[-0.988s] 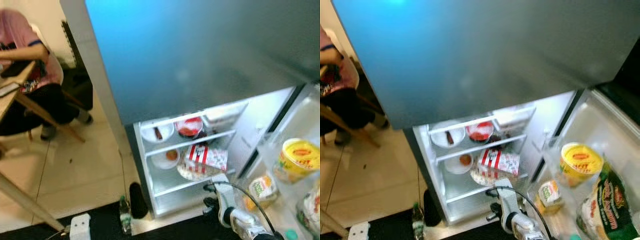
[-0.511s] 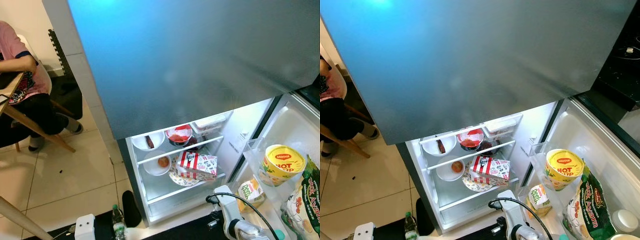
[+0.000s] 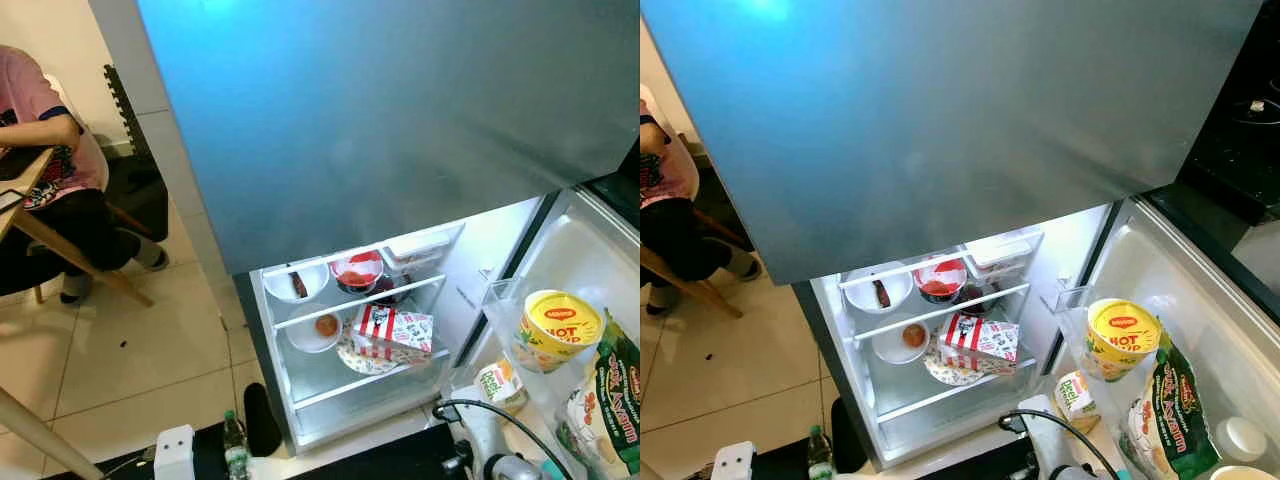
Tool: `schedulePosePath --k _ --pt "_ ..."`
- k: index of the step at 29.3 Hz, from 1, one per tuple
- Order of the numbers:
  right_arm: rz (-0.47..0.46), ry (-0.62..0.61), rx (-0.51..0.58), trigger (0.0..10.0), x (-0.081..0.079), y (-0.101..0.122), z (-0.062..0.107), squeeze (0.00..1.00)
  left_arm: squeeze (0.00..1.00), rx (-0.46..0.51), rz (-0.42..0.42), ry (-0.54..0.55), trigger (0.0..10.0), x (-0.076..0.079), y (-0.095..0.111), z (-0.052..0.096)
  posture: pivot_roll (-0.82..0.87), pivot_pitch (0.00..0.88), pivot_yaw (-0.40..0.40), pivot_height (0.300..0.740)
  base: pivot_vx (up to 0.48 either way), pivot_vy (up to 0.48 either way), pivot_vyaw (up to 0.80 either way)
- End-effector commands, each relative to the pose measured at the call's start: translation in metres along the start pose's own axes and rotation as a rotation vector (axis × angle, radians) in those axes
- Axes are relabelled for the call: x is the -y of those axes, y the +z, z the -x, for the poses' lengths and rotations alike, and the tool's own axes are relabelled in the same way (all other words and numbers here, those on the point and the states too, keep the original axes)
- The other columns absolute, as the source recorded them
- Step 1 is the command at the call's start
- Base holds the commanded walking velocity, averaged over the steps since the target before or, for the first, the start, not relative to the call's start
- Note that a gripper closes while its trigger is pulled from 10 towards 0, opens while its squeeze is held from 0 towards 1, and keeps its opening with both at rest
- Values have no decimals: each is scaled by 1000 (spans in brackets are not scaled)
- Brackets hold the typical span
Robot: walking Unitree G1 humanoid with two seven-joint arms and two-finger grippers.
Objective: Restocking fridge
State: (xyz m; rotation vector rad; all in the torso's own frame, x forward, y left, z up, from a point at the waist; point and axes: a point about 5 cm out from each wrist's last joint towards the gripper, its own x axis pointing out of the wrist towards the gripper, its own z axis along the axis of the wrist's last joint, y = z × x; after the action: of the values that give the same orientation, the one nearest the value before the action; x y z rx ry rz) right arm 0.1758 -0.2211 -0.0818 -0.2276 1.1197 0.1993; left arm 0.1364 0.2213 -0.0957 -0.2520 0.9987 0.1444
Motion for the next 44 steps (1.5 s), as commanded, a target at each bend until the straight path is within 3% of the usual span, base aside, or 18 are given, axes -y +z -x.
schedulePosePath --k 1,14,32,44 --pt "7 -16 -34 10000 2 -8 1 0 0 -13 14 8 10000 1 -3 0 -29 0 -16 740 -274 0 0" --pt "0 -51 -186 10000 13 -54 10 0 0 -85 -12 6 10000 -3 -29 6 -37 0 -10 740 -268 0 0" --pt "31 -59 -194 10000 16 -53 11 0 0 -59 -10 -16 10000 6 -17 2 -47 0 -8 740 -285 0 0" --pt "64 -46 -210 10000 14 -56 11 0 0 -84 5 -7 10000 4 -28 4 -43 0 -13 740 -303 0 0"
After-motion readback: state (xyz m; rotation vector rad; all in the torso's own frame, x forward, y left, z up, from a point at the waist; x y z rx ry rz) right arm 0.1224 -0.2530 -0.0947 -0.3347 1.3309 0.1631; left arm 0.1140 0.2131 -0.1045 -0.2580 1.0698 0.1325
